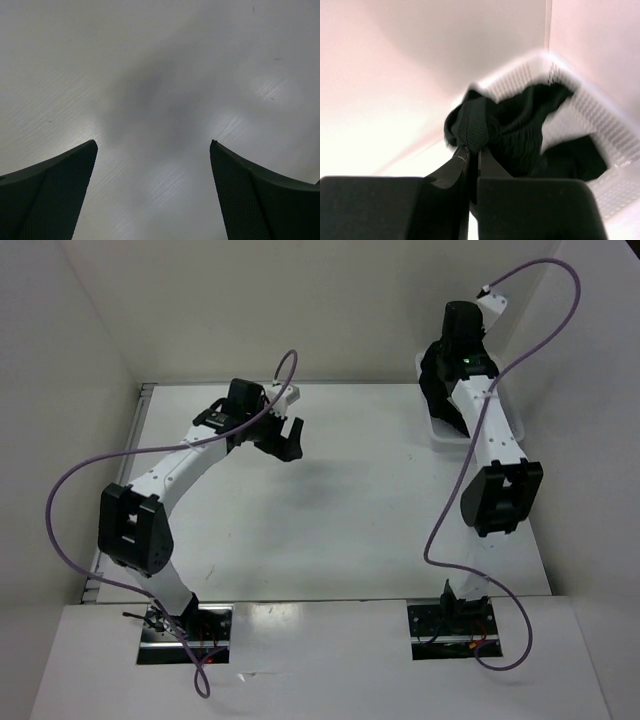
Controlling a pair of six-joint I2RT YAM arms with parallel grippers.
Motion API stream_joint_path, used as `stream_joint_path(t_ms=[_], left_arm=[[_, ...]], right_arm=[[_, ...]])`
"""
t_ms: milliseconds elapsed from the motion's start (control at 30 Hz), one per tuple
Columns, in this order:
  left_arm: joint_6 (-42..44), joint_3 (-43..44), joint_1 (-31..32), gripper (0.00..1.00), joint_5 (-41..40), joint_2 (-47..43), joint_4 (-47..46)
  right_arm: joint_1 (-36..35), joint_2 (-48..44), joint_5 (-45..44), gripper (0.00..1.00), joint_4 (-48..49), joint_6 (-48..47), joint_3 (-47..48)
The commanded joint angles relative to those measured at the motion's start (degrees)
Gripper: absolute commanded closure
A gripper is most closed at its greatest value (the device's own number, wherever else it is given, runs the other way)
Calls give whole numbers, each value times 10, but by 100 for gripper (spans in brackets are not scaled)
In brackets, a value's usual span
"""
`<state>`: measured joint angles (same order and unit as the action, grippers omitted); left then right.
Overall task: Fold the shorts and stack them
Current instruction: Grab the shorts from the pile, then move the shorts to the center of the board
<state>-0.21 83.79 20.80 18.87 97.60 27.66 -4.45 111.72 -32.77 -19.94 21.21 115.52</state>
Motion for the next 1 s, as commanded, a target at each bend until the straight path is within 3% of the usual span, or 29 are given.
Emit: stream_joint_path(t_ms=[0, 167, 367, 467, 567, 633, 833, 900, 933, 967], left_arm=[[2, -20, -1, 0, 5, -67, -42], [2, -66, -1, 0, 5, -126, -60], [2, -107, -1, 0, -6, -195, -67], [2, -118, -1, 0, -29, -220, -67], [2, -123, -1, 0, -54, -240, -60], [2, -123, -1, 0, -74, -248, -60], [2, -123, -1, 0, -132, -247, -53], [2, -110, -1, 0, -132, -227, -60], [2, -110, -1, 0, -132, -227, -60], [2, -105, -1, 0, -132, -218, -65]], right_arm=[[-19, -99, -60, 100, 82, -44, -18], [-19, -185, -39, 100, 154, -127, -17], [-19, -236, 291, 100, 121, -176, 106], [-19, -208, 426, 100, 91, -114, 187], [-19, -188, 538, 100, 101, -53, 197], [-19, -182, 577, 100, 120, 8, 183], [-57, -154, 555, 98, 103, 51, 153], [-99, -143, 541, 89, 77, 22, 133], [-119, -143, 524, 48, 66, 4, 125], [-140, -135, 513, 34, 55, -12, 116]])
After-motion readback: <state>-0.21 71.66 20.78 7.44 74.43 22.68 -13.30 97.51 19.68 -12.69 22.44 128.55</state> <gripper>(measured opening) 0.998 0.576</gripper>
